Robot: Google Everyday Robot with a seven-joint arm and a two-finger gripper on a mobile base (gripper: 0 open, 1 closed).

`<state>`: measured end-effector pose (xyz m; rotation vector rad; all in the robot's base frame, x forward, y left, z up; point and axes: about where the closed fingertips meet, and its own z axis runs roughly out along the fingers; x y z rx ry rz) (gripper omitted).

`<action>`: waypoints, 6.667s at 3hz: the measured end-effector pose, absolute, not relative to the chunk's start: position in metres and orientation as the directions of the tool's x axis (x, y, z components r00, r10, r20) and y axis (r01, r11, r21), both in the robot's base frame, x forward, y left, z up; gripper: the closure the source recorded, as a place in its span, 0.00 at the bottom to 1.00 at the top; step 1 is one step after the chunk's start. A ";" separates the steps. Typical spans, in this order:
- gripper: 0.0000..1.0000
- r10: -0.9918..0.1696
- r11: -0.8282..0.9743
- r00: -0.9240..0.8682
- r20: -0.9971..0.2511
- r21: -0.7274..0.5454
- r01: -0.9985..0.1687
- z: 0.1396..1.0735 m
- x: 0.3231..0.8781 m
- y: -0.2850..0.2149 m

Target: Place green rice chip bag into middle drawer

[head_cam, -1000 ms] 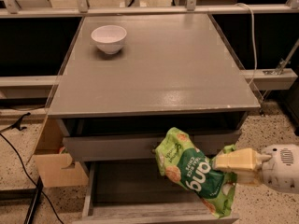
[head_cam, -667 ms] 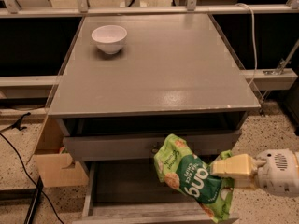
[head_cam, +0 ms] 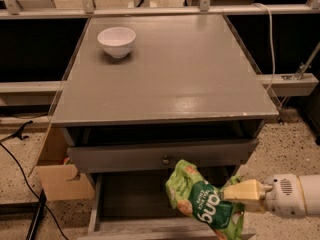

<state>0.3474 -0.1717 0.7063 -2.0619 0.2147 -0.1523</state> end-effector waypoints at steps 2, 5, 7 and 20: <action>1.00 -0.233 -0.500 0.972 0.042 -0.862 -0.083 0.614 0.354 -0.163; 1.00 -0.275 -0.503 0.960 0.047 -0.858 -0.102 0.579 0.371 -0.158; 1.00 -0.293 -0.488 0.955 0.044 -0.866 -0.109 0.543 0.396 -0.153; 0.50 -0.347 -0.475 0.933 0.097 -0.876 -0.086 0.426 0.513 -0.072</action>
Offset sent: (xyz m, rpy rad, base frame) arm 0.0141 0.0067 -0.1004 -0.0115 -0.0150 0.0120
